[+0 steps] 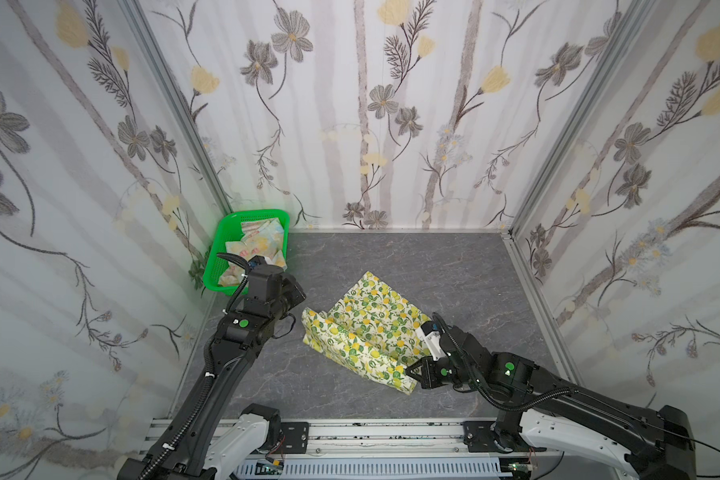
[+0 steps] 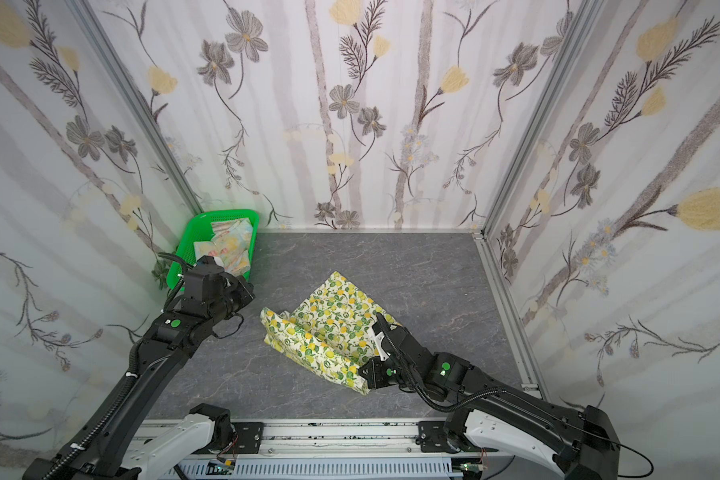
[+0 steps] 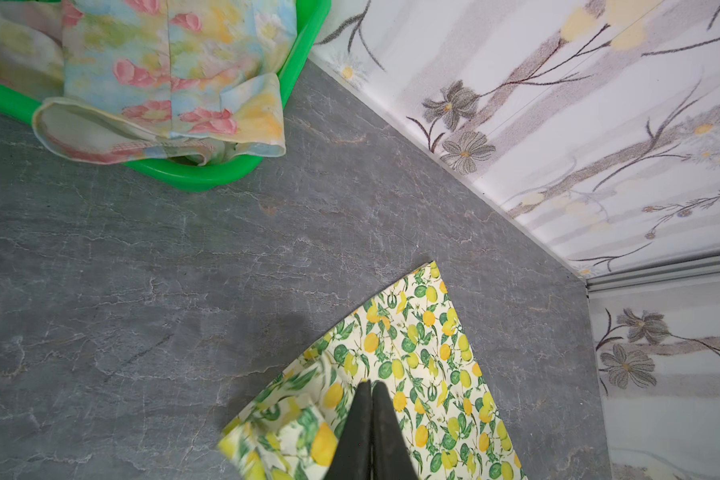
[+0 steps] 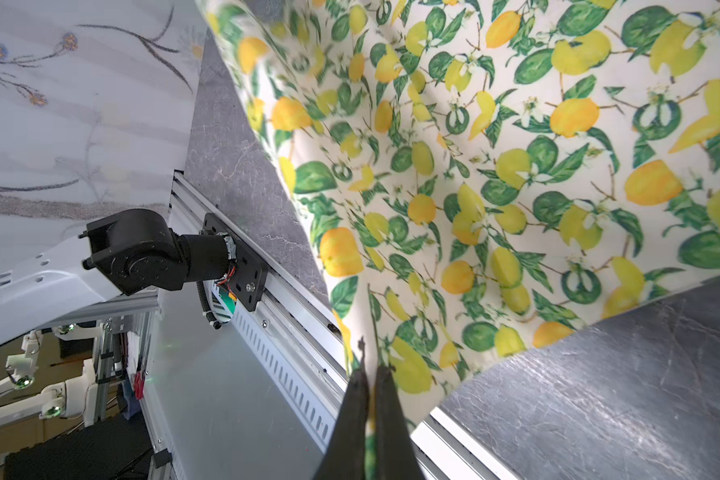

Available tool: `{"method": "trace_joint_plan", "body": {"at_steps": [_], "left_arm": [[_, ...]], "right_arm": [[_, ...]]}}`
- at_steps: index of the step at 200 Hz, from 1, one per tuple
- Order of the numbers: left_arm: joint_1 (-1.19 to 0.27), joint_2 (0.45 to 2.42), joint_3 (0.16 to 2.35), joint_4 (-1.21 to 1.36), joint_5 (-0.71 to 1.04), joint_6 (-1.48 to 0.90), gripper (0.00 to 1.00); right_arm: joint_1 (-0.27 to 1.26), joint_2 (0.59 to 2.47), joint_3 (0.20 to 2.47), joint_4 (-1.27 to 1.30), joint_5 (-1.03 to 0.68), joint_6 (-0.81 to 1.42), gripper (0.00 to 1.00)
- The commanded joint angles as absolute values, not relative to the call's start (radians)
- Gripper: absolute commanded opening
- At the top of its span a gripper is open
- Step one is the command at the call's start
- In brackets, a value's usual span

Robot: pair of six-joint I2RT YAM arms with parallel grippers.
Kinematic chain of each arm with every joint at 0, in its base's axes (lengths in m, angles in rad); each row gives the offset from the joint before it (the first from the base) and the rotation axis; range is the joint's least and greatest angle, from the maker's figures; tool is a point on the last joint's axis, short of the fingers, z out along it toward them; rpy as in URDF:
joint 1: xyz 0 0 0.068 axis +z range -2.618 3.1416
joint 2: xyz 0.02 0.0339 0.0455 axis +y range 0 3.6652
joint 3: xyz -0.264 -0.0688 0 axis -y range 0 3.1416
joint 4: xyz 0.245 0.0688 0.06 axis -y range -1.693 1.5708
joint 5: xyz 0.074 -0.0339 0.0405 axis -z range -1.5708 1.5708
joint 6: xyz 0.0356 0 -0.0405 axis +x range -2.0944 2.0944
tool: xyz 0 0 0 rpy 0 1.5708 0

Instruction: Fold and stack the skirts

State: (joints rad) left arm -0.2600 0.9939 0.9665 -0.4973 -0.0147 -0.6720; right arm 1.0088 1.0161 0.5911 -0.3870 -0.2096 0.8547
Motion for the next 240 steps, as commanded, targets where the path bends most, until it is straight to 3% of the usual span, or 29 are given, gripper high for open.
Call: {"method": "trace_joint_plan", "body": {"at_steps": [1,36,38,46,50,58,67,138,215,240], "left_arm": [[-0.259,1.049,1.006,-0.509,-0.029,-0.623,0.0],[-0.26,1.11,0.959,-0.511,0.022,-0.607,0.01],[-0.261,1.11,0.95,-0.512,0.029,-0.609,0.04],[-0.259,1.109,0.913,-0.523,0.049,-0.619,0.36],[-0.259,1.108,0.895,-0.532,0.056,-0.629,0.47],[-0.259,1.105,0.85,-0.543,0.07,-0.647,0.58],[-0.259,1.107,0.805,-0.547,0.087,-0.654,0.64],[-0.276,1.289,0.701,-0.47,0.126,-0.633,0.66],[-0.275,1.444,0.708,-0.315,0.151,-0.603,0.51],[-0.275,1.465,0.721,-0.295,0.168,-0.601,0.4]], "right_arm": [[0.994,0.996,0.564,-0.311,-0.189,0.902,0.0],[0.908,1.023,0.527,-0.29,-0.25,0.893,0.0],[0.907,1.023,0.526,-0.29,-0.25,0.891,0.0],[0.904,1.03,0.528,-0.29,-0.249,0.883,0.0],[0.902,1.033,0.531,-0.291,-0.249,0.88,0.0],[0.9,1.038,0.534,-0.289,-0.25,0.875,0.0],[0.896,1.045,0.538,-0.287,-0.25,0.871,0.0],[0.868,1.105,0.548,-0.247,-0.288,0.849,0.0],[0.861,1.1,0.544,-0.248,-0.286,0.866,0.0],[0.858,1.102,0.545,-0.251,-0.286,0.867,0.0]]}}
